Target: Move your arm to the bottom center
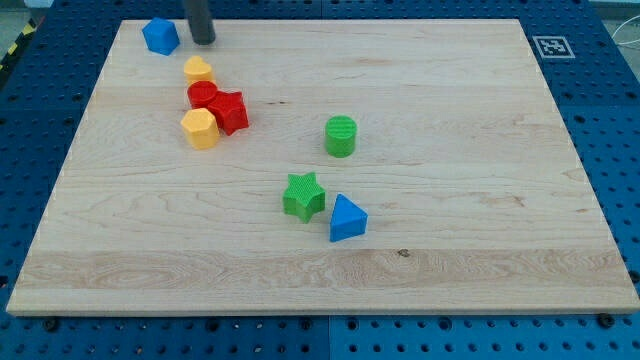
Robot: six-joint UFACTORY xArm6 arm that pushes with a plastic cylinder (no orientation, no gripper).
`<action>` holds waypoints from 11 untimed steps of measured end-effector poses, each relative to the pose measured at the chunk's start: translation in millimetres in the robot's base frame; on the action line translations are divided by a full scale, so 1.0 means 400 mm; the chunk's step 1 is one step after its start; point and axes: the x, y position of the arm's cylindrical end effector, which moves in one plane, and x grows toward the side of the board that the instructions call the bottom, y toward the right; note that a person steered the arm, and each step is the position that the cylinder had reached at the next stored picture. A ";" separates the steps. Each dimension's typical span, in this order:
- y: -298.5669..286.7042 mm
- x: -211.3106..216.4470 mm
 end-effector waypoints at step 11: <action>0.808 0.665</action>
